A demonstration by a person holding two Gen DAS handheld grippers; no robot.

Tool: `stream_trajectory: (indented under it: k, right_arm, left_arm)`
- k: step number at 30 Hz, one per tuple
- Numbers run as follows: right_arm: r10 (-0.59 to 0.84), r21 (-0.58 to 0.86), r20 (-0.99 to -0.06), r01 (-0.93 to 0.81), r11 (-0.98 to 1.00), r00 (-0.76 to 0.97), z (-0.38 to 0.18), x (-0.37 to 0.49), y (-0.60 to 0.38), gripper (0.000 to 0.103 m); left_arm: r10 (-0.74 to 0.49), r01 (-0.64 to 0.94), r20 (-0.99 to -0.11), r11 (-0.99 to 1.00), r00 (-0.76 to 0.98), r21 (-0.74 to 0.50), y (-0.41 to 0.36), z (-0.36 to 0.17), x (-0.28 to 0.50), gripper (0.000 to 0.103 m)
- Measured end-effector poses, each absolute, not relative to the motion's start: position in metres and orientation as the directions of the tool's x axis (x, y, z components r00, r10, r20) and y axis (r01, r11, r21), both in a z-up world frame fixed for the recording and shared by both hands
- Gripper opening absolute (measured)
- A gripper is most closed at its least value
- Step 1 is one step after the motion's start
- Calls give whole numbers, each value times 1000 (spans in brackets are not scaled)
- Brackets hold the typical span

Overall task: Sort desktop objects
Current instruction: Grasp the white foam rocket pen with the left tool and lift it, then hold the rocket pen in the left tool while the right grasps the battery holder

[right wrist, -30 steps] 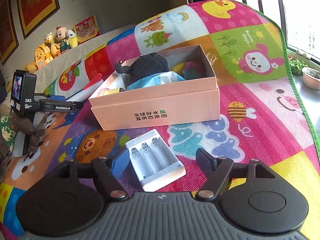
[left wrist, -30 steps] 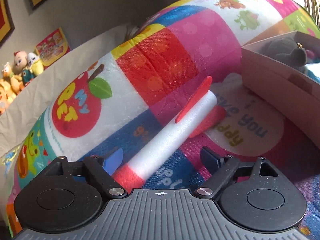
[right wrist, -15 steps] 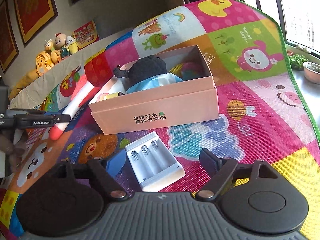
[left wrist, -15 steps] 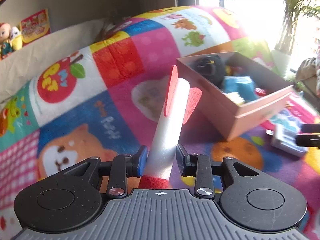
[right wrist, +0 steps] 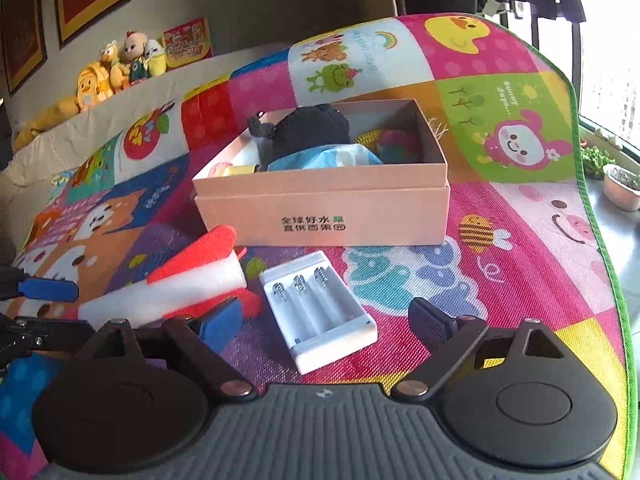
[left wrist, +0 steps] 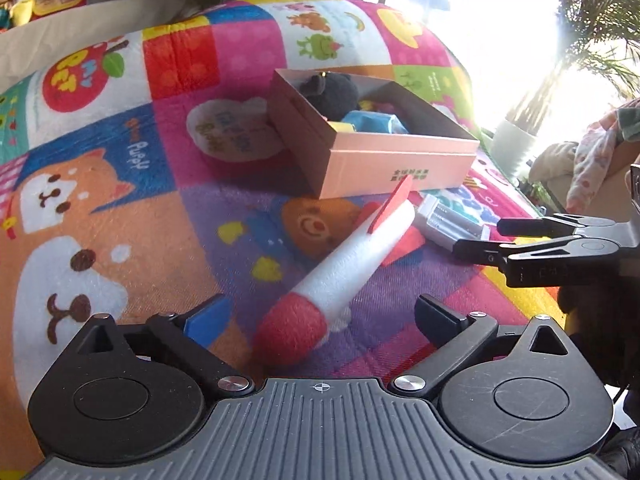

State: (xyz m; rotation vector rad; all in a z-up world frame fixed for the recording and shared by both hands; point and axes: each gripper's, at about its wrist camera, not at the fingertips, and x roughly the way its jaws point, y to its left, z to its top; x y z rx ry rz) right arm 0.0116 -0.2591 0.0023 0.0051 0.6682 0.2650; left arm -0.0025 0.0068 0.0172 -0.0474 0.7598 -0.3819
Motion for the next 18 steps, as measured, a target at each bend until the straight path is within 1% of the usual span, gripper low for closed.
stream_trajectory:
  k: [2, 4, 6, 7, 8, 10, 12, 14, 18]
  right_arm:
    - [187, 11, -640, -235, 972, 745, 1, 11, -256, 91]
    - [110, -86, -635, -211, 974, 765, -1, 12, -255, 91]
    - [-23, -183, -611, -113, 976, 791, -2, 17, -258, 91]
    - [-77, -203, -599, -58, 977, 797, -2, 20, -261, 91]
    - [-95, -188, -593, -23, 982, 800, -1, 21, -266, 91]
    - [-18, -65, -605, -27, 998, 796, 5, 21, -277, 91]
    - [127, 102, -619, -81, 991, 775, 11, 19, -284, 91]
    - [274, 239, -611, -157, 958, 743, 16, 17, -281, 91]
    - [509, 428, -582, -294, 855, 634, 23, 30, -252, 91]
  left_arm:
    - [-350, 307, -674, 933, 651, -188, 7, 12, -2, 103]
    - [-345, 294, -678, 936, 649, -194, 5, 8, -2, 103]
    - [-346, 299, -672, 935, 655, -190, 3, 7, -4, 103]
    - [-356, 307, -669, 931, 652, -196, 1, 7, -6, 103]
    - [-366, 313, -668, 927, 648, -205, 0, 7, -6, 103]
    - [-391, 334, -663, 917, 638, -219, -4, 7, -9, 103]
    - [-428, 375, -659, 898, 618, -232, -7, 7, -12, 103]
    - [-464, 416, -654, 877, 597, -243, -11, 7, -17, 103]
    - [-482, 444, -649, 863, 589, -239, -15, 5, -26, 103]
